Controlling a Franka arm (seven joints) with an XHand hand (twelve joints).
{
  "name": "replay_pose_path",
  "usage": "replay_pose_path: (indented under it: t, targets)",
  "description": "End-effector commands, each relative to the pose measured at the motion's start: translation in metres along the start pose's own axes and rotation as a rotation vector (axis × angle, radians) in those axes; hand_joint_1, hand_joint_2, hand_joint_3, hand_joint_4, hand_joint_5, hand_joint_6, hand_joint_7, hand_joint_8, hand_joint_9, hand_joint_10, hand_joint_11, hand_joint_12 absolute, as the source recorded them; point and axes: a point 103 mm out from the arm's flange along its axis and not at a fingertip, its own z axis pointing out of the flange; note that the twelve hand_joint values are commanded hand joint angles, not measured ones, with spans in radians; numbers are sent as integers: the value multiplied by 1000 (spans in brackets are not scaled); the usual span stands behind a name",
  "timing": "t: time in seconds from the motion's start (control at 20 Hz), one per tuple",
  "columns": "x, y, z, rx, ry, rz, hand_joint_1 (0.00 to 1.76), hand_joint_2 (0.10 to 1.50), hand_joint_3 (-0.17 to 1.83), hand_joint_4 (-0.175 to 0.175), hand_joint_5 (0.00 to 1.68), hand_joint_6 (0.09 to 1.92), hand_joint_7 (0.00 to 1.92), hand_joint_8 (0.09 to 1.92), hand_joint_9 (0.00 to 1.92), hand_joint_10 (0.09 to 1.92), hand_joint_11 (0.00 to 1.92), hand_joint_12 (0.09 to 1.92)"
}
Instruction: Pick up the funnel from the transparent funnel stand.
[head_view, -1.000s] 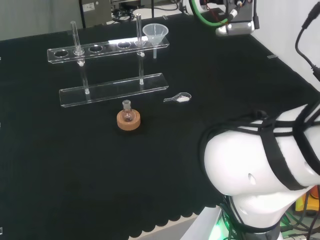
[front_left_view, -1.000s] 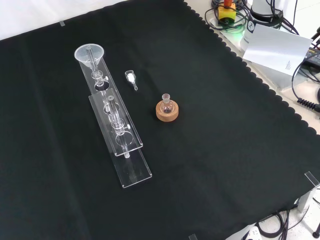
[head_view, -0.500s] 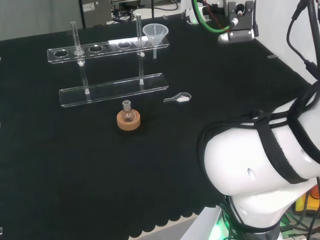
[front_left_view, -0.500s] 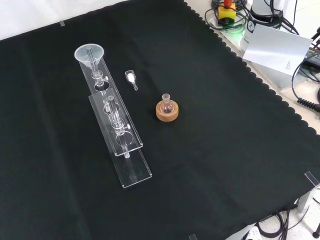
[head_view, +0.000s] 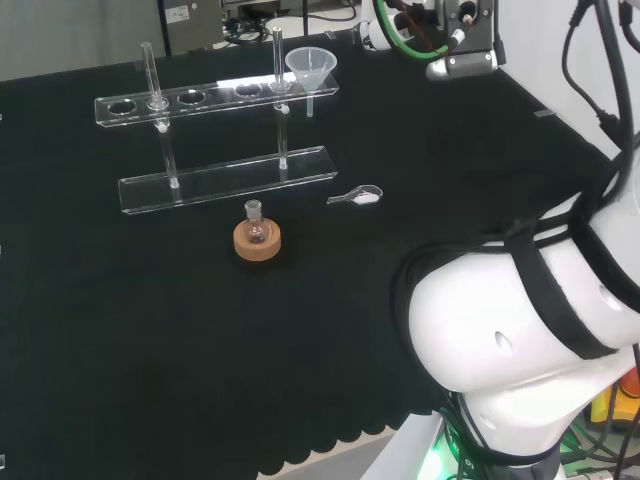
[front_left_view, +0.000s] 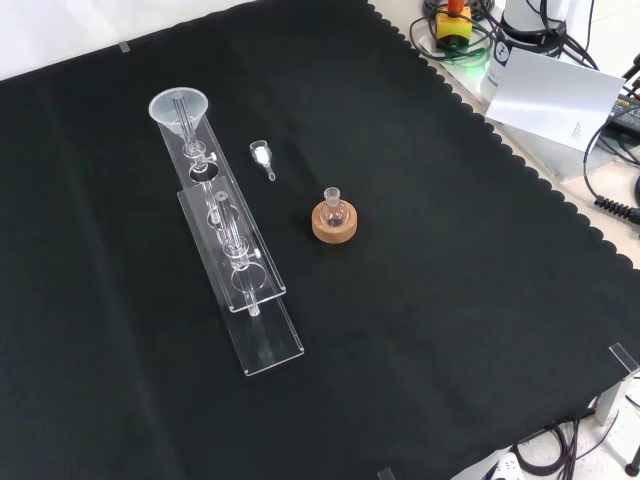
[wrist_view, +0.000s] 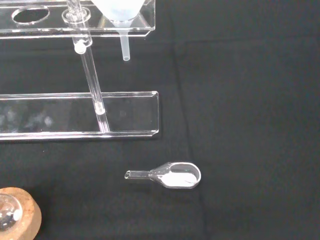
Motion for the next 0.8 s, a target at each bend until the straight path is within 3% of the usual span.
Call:
replay_pose_path:
  t: [0.05, 0.55, 0.8]
  targets:
    - [15, 35, -2, 17, -32, -24, 259, 1042, 307, -11, 137, 87, 78, 561, 185, 684, 26, 1395]
    - [31, 84, 4, 80, -57, -55, 342, 984, 294, 7, 75, 87, 4, 552, 154, 682, 24, 1399]
    - [35, 106, 7, 108, -77, -68, 480, 899, 268, -5, 91, 87, 36, 578, 188, 707, 29, 1408]
